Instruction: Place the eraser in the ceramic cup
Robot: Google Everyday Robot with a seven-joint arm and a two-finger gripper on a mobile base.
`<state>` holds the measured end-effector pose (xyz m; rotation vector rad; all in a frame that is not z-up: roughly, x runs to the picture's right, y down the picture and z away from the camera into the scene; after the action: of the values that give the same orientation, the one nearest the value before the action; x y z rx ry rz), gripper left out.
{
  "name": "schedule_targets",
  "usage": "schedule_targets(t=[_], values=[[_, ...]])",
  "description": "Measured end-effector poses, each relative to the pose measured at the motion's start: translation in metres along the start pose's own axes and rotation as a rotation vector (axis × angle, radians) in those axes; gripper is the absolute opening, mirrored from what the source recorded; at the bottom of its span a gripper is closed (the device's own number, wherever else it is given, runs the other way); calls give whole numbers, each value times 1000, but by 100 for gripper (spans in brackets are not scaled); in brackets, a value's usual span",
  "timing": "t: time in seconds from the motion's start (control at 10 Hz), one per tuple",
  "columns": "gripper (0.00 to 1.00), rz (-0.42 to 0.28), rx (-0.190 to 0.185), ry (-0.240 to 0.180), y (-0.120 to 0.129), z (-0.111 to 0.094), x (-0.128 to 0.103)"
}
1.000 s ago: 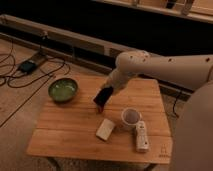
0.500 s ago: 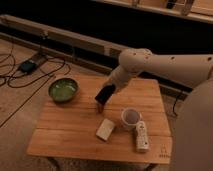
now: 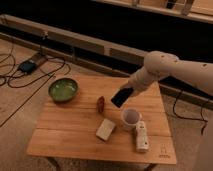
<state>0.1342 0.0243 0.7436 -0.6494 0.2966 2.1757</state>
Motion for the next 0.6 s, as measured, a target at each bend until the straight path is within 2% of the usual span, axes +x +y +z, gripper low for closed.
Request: schedule_targets(t=[0.6], values=[[0, 4, 17, 4, -12, 2, 2]])
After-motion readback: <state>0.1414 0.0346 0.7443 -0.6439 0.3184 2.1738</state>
